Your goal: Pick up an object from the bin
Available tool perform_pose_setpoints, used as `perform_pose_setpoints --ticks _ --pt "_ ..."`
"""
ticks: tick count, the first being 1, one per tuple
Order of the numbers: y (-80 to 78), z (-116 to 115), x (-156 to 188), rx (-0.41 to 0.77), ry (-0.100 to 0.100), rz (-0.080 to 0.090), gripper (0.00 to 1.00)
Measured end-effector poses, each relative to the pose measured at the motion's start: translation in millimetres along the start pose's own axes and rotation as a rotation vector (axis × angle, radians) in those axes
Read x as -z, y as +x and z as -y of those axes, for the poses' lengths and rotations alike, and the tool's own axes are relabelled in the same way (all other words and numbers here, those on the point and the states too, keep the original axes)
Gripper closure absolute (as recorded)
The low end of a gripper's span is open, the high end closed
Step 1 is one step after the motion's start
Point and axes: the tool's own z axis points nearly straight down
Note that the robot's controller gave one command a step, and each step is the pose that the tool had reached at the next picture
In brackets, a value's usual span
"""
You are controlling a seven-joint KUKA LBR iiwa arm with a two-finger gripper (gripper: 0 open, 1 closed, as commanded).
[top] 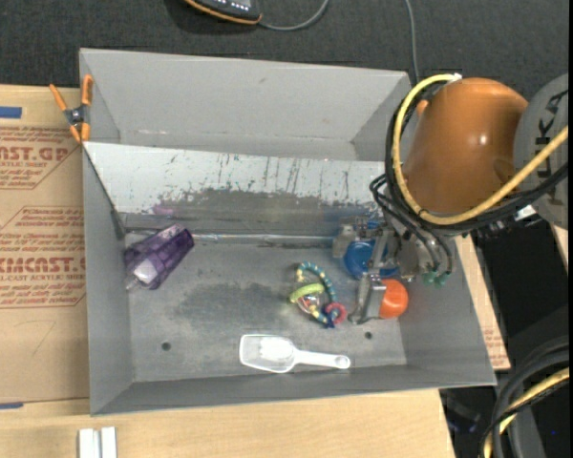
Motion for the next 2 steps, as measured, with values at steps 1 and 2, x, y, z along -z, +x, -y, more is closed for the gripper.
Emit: perform_pose_setpoints --ticks 1,2 --pt "-1.2 0.1 4.5 0.0 0.0 0.008 0.0" --pt "18.8 -24.1 -124.5 0.016 0.0 0.007 0.0"
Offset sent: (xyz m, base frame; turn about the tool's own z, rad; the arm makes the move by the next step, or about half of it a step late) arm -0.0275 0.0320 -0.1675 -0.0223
